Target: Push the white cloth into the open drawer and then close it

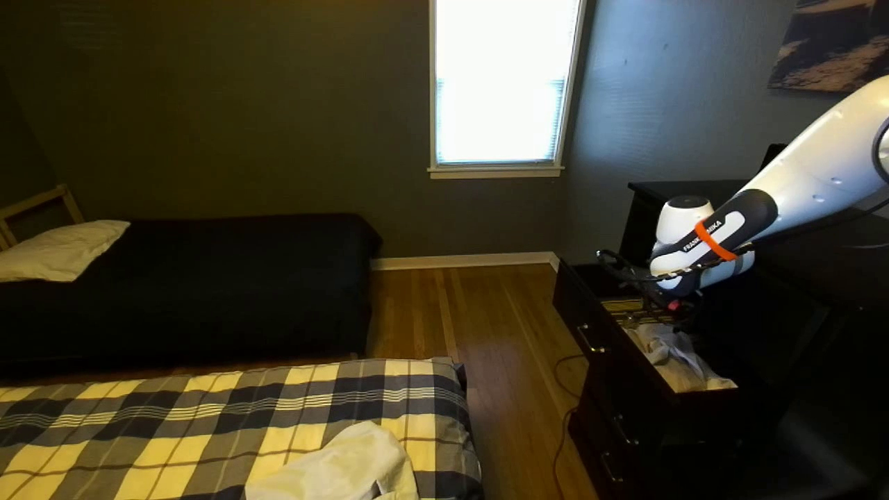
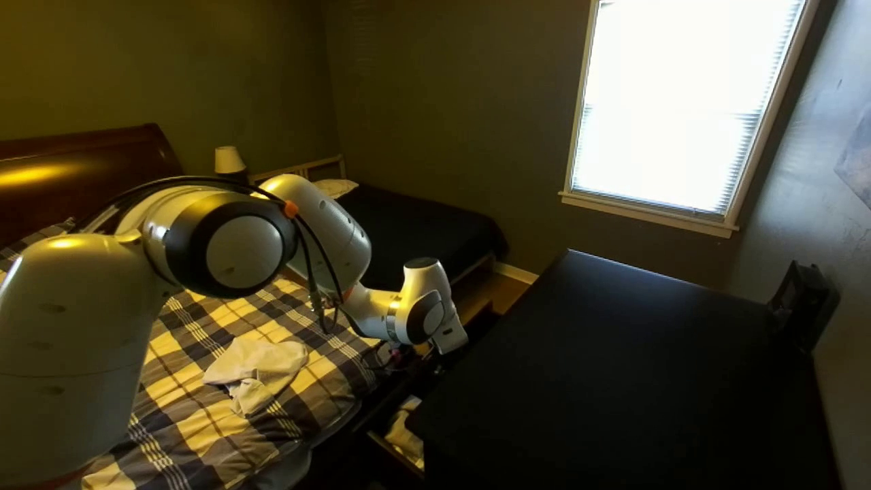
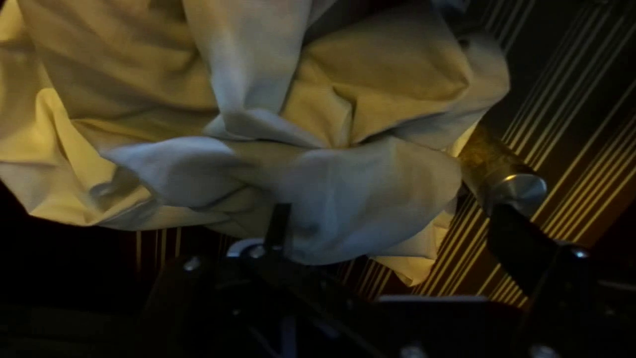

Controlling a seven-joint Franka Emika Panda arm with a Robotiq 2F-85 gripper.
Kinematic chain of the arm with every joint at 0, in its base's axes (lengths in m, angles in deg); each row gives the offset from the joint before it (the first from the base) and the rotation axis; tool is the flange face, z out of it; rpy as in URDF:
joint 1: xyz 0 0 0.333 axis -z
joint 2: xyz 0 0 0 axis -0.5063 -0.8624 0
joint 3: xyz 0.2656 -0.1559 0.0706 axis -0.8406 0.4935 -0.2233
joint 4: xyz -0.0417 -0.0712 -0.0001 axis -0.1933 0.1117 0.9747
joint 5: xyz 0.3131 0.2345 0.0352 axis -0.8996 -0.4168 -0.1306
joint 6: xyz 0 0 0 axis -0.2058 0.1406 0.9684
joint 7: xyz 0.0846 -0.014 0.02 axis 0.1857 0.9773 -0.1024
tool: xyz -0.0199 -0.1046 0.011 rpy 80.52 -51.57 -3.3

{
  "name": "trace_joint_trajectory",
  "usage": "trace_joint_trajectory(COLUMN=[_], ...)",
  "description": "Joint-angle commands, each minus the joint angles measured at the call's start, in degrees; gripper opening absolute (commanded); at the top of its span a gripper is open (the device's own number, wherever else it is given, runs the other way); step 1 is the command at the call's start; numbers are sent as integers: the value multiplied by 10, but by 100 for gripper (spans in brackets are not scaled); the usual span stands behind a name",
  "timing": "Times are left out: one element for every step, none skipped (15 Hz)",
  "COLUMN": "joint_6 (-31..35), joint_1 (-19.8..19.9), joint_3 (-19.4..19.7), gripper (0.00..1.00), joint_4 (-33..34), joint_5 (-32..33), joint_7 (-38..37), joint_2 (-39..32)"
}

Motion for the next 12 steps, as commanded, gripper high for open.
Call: trace_joint_trajectory(joint_6=[38,47,42,28,26,28,24,22,31,15,2,-28], joint_1=[5,6,6,6,17,21,21,18,9,8,11,22], joint_3=[-29,-36,-45,-53,-74,-86,-95,-98,-93,-97,-103,-118], gripper=[100,100,100,100,100,100,100,100,100,100,100,100], joint_4=[-62,-69,-73,-74,-78,-81,-82,-83,-85,-81,-75,-65], joint_5=[-4,-7,-18,-28,-53,-74,-91,-104,-102,-109,-120,-144], joint_7=[26,30,27,19,30,27,21,9,-10,-14,-20,-9], joint_2=[62,70,77,82,89,93,97,102,104,108,108,104])
